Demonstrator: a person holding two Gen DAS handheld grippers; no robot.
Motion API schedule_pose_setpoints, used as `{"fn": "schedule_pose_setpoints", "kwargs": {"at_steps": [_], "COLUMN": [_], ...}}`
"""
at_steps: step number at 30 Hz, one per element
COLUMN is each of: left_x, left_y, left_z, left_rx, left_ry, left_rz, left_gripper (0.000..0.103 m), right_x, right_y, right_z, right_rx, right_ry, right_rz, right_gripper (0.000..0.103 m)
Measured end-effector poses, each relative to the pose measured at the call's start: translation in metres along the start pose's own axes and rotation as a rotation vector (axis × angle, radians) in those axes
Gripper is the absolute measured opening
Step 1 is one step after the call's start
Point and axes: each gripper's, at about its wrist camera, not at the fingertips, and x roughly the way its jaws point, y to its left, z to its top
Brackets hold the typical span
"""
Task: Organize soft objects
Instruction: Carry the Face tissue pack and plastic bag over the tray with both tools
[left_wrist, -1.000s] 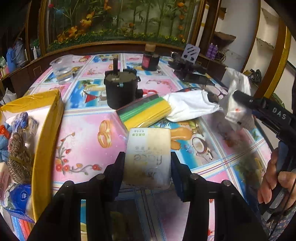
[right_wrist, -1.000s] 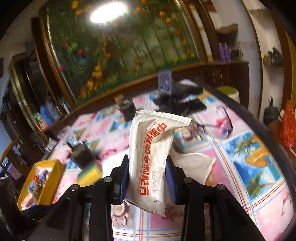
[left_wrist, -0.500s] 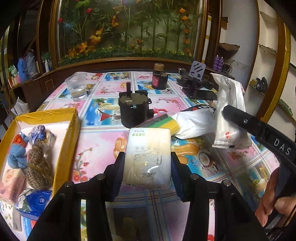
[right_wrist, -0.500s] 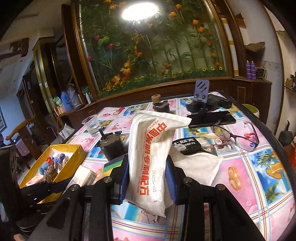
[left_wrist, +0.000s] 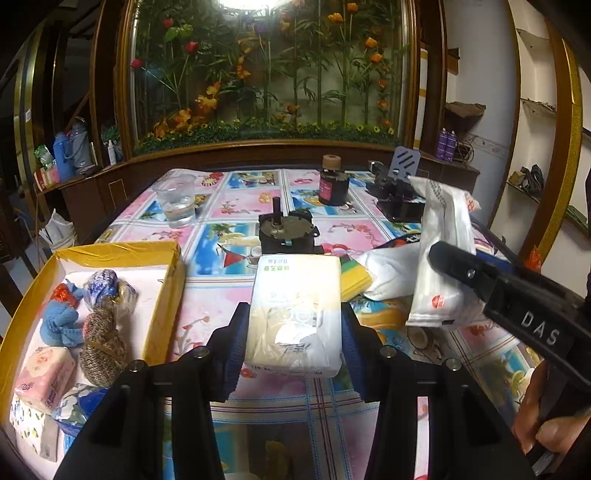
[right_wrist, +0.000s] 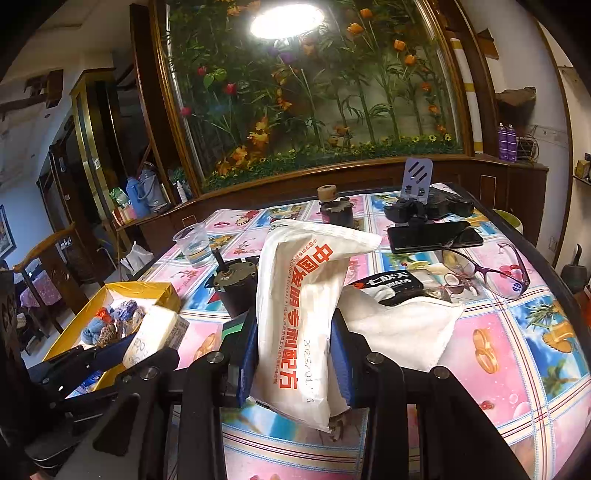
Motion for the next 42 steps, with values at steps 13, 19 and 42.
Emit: {"fn": "schedule_pose_setpoints", "kwargs": {"at_steps": [13,19,42], "left_x": [-0.018,-0.024,-0.076], "left_y": [0.012,0.020,0.175], "left_z": [0.004,0.005,0.009], "left_rx": [-0.046,-0.076,-0.304], "left_ry": [-0.085,-0.114,-0.061], "left_rz": [0.049,0.079,0.244], "left_gripper": [0.046,0.045,0.046], "right_x": [0.013,0.021,0.044], "right_y": [0.027,0.037,0.114], "right_z": [-0.005,-0.006,-0.011], "right_rx": [-0.030,-0.013,-0.063], "right_ry": [0.015,0.019,0.107], "right_rz": [0.032,0.046,0.204], "right_gripper": [0.039,0.039,0.039]}}
